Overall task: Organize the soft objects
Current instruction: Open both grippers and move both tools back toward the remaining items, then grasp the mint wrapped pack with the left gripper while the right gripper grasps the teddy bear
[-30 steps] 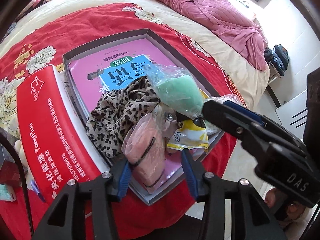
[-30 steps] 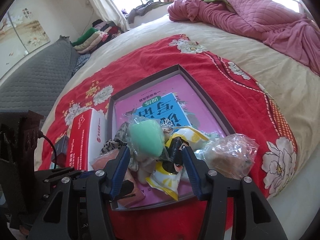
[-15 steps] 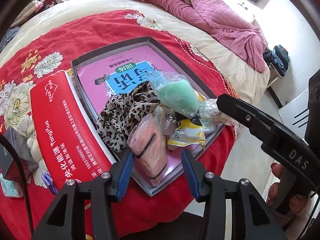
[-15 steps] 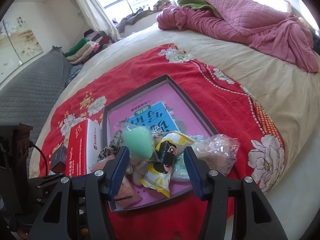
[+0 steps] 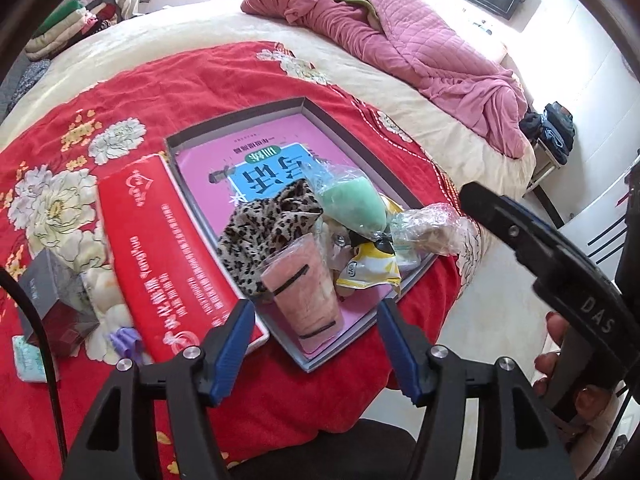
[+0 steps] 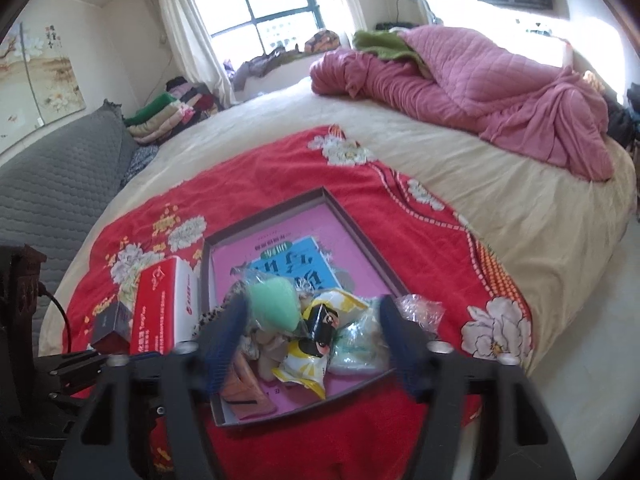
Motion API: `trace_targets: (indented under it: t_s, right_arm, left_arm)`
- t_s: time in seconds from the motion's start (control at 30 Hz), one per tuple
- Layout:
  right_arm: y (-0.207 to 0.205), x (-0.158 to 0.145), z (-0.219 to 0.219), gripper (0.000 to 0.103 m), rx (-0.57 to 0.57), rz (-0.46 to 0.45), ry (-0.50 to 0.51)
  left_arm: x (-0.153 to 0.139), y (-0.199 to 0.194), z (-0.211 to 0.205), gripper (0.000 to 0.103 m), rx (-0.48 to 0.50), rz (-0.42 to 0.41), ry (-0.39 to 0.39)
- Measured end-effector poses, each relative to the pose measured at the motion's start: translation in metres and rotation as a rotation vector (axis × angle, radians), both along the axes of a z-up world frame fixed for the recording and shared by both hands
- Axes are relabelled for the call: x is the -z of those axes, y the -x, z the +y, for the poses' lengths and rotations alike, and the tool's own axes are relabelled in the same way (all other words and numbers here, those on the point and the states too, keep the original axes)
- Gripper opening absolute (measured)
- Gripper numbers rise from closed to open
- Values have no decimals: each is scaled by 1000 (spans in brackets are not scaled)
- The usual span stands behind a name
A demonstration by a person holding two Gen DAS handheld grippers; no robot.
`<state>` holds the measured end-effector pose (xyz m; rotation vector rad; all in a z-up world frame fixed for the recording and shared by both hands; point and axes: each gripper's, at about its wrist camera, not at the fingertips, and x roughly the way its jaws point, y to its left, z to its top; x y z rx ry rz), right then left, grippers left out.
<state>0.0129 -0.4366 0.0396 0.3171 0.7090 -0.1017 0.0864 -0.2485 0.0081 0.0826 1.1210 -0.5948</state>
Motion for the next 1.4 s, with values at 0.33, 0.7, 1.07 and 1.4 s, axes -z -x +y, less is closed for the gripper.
trace_targets:
  t_s: [0.33, 0.7, 1.07, 1.4]
  right_arm:
    - [5, -35, 46, 75, -94, -82, 71]
    - [-3, -42, 144, 75, -297, -90, 159]
    - [-12, -3, 259, 75, -506, -25, 436]
    - [-36, 67, 320, 75, -585, 134, 679]
  left_arm:
    - [-27, 8, 52, 68, -88, -61, 19]
    - [-28, 8, 169, 69, -304, -71, 28]
    - [-2, 3, 290, 69, -523, -50, -11]
    - [37, 1, 316, 70, -545, 23, 15]
